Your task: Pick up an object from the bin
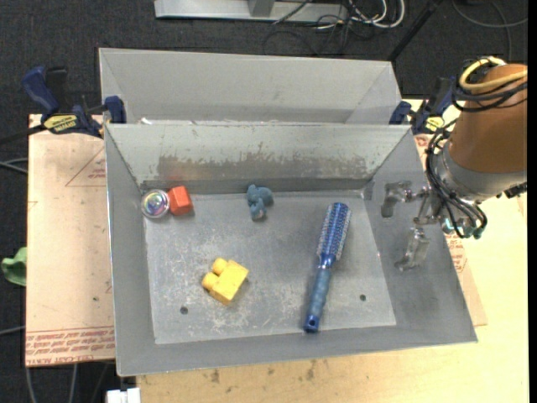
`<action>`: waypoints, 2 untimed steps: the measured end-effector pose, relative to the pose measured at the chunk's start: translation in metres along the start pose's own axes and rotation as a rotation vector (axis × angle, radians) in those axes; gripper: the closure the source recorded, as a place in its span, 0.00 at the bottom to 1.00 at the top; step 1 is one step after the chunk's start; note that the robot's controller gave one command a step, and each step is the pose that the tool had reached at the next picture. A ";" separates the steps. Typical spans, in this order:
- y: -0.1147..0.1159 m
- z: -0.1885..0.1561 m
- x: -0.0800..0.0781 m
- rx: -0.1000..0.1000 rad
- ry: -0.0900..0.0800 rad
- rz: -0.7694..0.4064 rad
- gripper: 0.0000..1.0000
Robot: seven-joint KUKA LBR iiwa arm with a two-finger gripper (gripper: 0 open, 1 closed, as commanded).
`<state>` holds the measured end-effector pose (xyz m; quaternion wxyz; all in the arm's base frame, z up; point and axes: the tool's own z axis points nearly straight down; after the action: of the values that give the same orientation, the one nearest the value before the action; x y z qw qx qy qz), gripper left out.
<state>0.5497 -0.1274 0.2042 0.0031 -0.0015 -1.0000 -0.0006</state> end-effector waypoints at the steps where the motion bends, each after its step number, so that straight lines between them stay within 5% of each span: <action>1: 0.052 0.130 -0.054 0.004 -0.020 -0.503 0.00; 2: 0.065 0.103 -0.061 0.004 -0.012 -0.760 0.00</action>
Offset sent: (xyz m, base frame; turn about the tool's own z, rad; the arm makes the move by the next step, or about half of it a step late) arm 0.0487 0.0501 -0.1342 -0.5045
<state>0.6100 -0.0620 0.1013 -0.0034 0.3696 -0.9292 0.0004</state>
